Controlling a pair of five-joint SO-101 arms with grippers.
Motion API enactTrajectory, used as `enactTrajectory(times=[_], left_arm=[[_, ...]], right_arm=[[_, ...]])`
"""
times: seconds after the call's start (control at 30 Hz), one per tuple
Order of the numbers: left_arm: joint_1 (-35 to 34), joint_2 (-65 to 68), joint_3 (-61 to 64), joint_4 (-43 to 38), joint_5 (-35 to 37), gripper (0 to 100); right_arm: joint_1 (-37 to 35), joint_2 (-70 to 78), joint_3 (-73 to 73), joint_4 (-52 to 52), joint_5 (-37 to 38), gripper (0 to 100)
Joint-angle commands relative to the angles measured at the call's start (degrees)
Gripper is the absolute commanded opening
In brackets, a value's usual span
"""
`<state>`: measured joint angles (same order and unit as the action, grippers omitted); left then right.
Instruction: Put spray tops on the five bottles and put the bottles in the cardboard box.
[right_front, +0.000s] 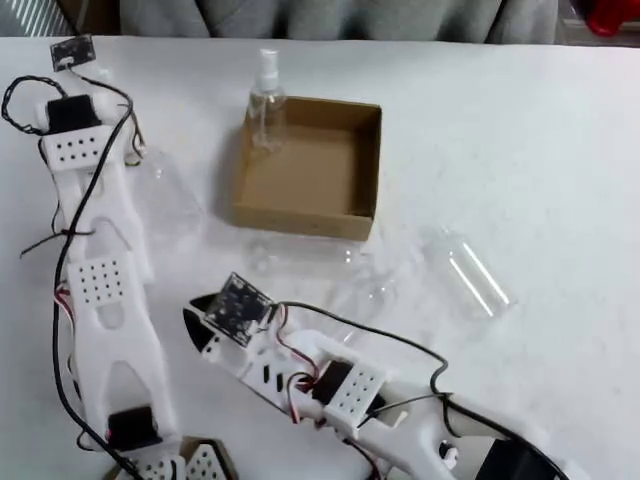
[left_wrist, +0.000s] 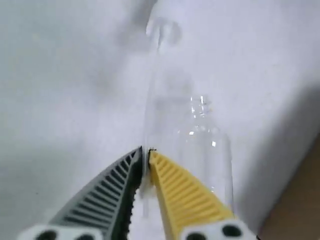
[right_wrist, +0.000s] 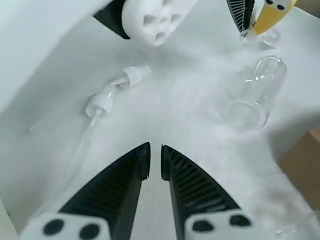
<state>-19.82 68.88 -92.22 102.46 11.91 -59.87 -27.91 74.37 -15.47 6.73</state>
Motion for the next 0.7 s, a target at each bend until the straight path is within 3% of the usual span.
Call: enactTrajectory(times=[0.0,0.47,0.67], left_arm=[[-1.10,-6.81,3.08,0.26,-1.49,2],[0.22,-31.52,42.73,0.00,-2.73,2],[0.84,-37.41,55.91,-4.92,-5.80,2]], right_arm=[[-0.40,-0.22,-3.25,-0.04,0.53,1.5],[-0.40,-0.22,-3.25,-0.04,0.53,1.5],[-0.40,-0.22,-3.25,-0.04,0.53,1.5]])
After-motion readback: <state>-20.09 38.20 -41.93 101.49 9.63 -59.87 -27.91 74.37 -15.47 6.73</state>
